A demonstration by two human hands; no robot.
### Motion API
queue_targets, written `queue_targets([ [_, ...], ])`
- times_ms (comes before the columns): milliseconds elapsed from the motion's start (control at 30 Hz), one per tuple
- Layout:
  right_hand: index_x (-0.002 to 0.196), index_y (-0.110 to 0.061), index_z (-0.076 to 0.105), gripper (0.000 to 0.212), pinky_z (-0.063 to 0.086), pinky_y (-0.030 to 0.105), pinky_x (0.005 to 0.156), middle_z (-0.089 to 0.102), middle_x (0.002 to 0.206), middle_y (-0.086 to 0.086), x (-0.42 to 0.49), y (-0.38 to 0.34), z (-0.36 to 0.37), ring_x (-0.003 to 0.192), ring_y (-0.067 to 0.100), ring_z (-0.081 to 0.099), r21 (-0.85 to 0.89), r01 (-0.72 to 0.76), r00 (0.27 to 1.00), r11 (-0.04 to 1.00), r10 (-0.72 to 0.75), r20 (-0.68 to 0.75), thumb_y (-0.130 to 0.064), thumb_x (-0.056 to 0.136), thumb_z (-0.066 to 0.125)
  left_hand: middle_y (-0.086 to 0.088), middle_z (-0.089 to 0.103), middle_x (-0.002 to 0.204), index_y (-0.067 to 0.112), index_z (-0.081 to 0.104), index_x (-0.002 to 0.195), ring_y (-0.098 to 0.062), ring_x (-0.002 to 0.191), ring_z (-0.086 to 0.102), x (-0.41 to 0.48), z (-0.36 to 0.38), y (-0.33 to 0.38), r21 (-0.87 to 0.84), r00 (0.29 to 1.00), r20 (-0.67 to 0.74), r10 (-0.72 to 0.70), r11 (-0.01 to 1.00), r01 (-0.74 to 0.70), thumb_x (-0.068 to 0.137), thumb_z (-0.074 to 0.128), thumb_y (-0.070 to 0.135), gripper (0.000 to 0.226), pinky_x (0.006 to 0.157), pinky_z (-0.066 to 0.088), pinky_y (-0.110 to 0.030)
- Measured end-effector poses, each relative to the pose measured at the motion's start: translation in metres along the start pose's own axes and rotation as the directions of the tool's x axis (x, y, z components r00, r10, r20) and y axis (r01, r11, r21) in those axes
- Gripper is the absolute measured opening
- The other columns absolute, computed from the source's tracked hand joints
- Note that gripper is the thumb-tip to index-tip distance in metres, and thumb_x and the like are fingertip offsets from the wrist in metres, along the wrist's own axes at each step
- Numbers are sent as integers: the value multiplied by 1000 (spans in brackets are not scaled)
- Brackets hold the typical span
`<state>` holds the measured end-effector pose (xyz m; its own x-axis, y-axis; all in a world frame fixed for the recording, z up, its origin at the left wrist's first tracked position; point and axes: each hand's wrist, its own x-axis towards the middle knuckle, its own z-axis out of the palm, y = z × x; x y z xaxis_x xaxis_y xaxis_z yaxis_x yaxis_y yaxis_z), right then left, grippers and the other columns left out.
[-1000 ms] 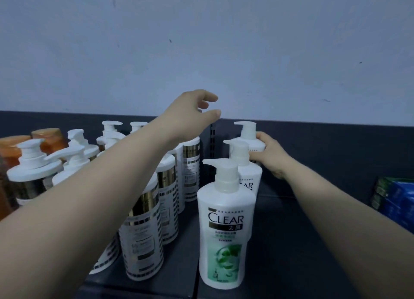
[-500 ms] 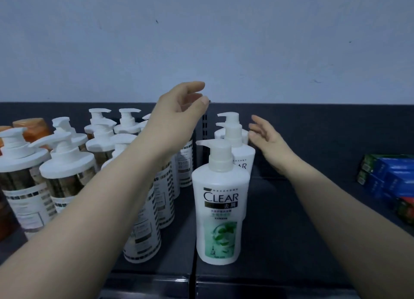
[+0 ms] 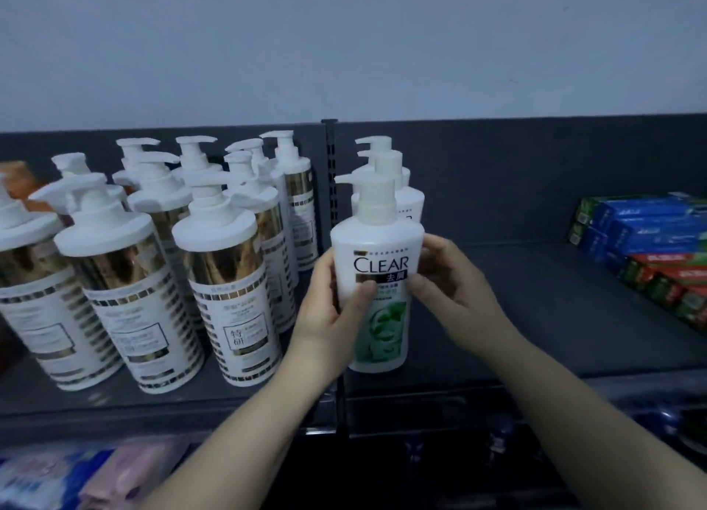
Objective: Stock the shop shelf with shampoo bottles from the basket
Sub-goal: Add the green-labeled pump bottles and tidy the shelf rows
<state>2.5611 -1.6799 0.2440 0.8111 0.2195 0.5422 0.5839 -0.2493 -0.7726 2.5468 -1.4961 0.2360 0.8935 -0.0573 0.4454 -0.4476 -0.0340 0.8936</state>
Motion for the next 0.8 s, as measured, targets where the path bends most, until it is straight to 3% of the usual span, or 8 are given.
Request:
queue_targets([
  [67, 136, -27, 45, 52, 55, 34, 87, 64, 120, -8, -6, 3, 4, 111, 12, 62, 17, -64, 994, 998, 63, 85, -36, 88, 62, 13, 64, 119, 23, 43, 134, -6, 113, 61, 1, -3, -2, 8, 998, 59, -18, 1000, 17, 81, 66, 44, 62, 90, 54, -30],
  [167, 129, -41, 45, 49, 53, 28, 87, 64, 118, -15, -11, -1, -1, 110, 8, 61, -15, -68, 995, 998, 69, 78, -45, 83, 62, 5, 63, 123, 17, 41, 136, -12, 115, 60, 2, -4, 0, 21, 992, 125, -9, 1000, 7, 83, 66, 40, 63, 91, 54, -37],
  [267, 126, -41, 45, 47, 52, 26, 87, 64, 116, -17, -15, -1, -6, 110, 8, 61, -26, -55, 997, 998, 56, 52, -47, 82, 61, 0, 62, 125, 13, 39, 137, -17, 116, 61, 1, 0, 2, 16, 987, 162, 5, 1000, -8, 83, 63, 42, 65, 93, 53, -45],
  [467, 128, -34, 45, 49, 52, 28, 89, 63, 119, -16, -18, 3, -15, 111, 11, 60, -3, -29, 998, 1000, 29, 62, -50, 84, 59, 2, 63, 124, 17, 40, 135, -14, 115, 61, 1, 11, 5, -19, 979, 203, 10, 1000, -6, 86, 62, 41, 59, 94, 53, -42],
  [567, 132, -27, 48, 45, 53, 35, 90, 64, 117, -7, -12, 6, -26, 110, 17, 62, 51, -22, 999, 998, 24, -35, -49, 93, 50, 8, 60, 125, 20, 38, 139, -2, 115, 58, 6, 6, 6, -10, 998, 67, -3, 1000, 4, 88, 55, 52, 62, 98, 48, -28],
  [633, 132, -27, 47, 36, 52, 31, 91, 62, 114, -10, 2, 7, -31, 105, 5, 62, 60, -50, 989, 997, 58, -133, -34, 98, 50, 11, 55, 129, 31, 37, 140, 1, 117, 53, 17, 1, 3, 38, 996, -83, -18, 999, 21, 94, 48, 50, 51, 102, 41, -27],
  [700, 136, -28, 41, 44, 52, 17, 82, 58, 112, -16, 26, 8, -30, 95, -8, 60, 0, -153, 985, 988, 152, -77, -20, 96, 56, 11, 50, 134, 33, 32, 145, 1, 118, 48, 34, -1, -2, 117, 991, -99, -88, 988, 100, 98, 46, 43, 49, 100, 37, -25],
  [800, 113, -30, 52, 41, 49, 21, 69, 62, 91, -20, 56, 25, -24, 81, 0, 60, -72, -211, 972, 975, 217, 89, -26, 77, 72, 15, 57, 127, 33, 36, 145, 0, 112, 55, 55, 4, -13, 122, 983, -12, -184, 975, 184, 95, 57, 39, 54, 96, 47, -32],
])
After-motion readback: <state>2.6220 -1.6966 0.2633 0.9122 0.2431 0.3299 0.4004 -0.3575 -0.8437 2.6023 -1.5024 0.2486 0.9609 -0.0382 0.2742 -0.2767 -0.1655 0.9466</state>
